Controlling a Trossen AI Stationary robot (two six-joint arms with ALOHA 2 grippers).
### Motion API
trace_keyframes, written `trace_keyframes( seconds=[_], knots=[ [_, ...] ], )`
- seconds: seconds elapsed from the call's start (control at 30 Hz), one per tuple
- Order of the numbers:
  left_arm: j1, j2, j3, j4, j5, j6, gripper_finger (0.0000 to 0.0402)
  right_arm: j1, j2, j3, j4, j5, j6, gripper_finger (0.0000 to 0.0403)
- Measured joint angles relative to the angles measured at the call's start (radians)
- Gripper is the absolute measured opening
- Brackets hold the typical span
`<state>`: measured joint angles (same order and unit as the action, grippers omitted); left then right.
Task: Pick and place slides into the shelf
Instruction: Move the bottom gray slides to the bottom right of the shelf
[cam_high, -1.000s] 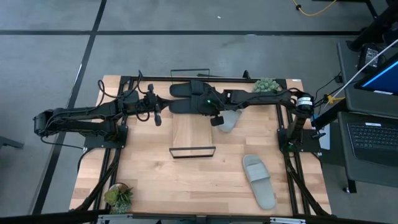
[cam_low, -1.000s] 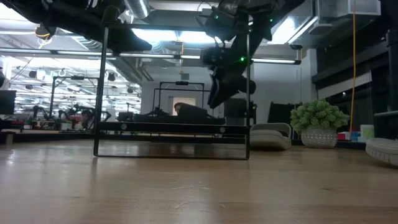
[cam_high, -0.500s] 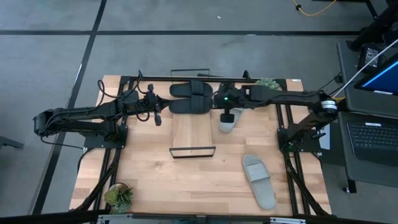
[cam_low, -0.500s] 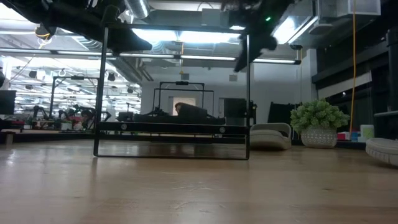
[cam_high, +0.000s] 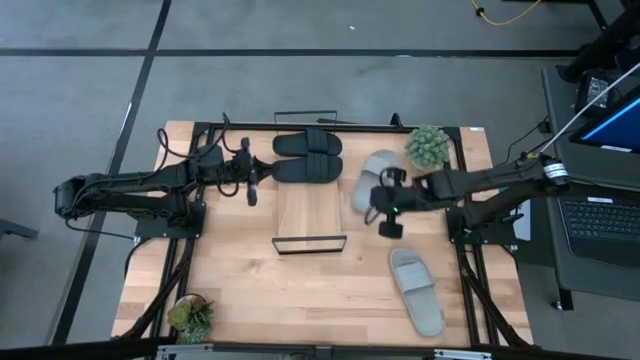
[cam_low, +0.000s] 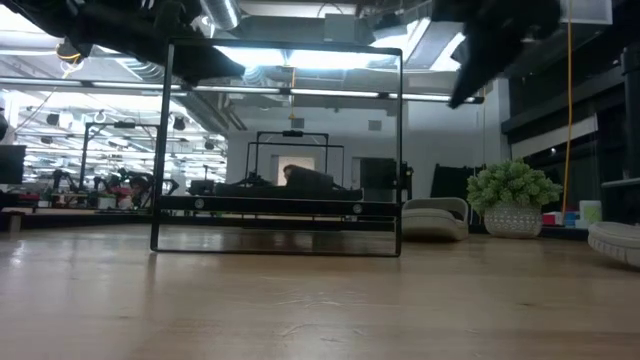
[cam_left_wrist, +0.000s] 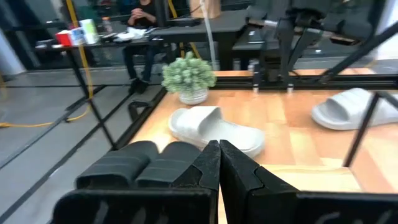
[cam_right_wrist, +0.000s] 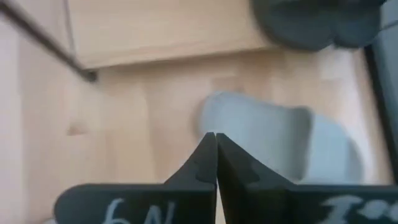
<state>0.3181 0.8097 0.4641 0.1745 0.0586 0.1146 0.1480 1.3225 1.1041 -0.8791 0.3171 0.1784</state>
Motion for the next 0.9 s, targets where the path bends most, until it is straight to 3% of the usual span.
trace_keyframes(
  seconds=[0.17, 0.4, 0.9],
  knots=[
    [-0.037, 0.0, 0.0, 0.0, 0.014, 0.0, 0.0, 0.109, -0.039, -0.05, -0.022, -0.025, 0.166, 0.0003],
    [-0.104, 0.0, 0.0, 0.0, 0.014, -0.003, 0.0, 0.205, -0.034, -0.05, -0.034, -0.19, 0.366, 0.0003],
    [-0.184, 0.0, 0.0, 0.01, 0.0, -0.009, 0.0, 0.534, 0.043, -0.05, -0.097, -0.189, 0.876, 0.0002]
  ],
)
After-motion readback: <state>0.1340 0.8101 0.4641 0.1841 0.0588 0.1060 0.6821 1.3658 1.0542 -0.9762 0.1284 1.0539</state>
